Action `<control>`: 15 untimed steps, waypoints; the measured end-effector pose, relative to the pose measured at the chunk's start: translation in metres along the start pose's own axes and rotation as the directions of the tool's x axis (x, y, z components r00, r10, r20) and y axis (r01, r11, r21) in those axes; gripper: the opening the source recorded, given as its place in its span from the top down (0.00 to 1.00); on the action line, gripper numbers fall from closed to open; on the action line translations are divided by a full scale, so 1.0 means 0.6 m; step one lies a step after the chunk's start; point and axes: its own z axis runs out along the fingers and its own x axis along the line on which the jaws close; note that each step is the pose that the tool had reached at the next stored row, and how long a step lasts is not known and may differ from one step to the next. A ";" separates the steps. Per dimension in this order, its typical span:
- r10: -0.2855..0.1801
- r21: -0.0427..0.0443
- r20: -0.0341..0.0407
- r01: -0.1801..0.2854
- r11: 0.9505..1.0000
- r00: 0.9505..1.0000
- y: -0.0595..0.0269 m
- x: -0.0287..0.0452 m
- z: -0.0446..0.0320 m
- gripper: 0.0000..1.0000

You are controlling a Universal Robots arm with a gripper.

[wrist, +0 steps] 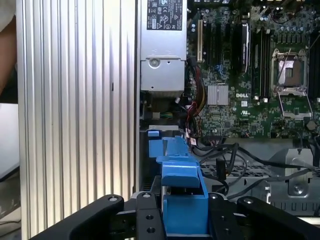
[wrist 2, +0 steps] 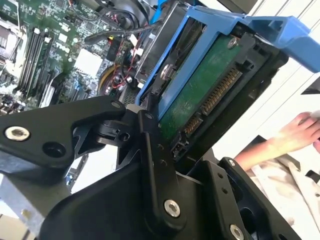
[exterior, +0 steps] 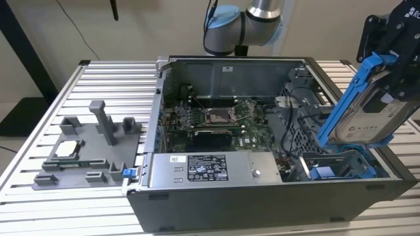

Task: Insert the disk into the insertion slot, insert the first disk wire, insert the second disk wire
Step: 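Insert the disk into the insertion slot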

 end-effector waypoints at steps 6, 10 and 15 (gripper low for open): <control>0.000 0.000 0.008 0.000 1.000 1.000 -0.001 0.002 0.019 1.00; -0.001 0.000 0.012 0.001 1.000 1.000 -0.002 0.005 0.030 1.00; -0.003 -0.002 0.014 0.003 1.000 1.000 -0.003 0.007 0.043 1.00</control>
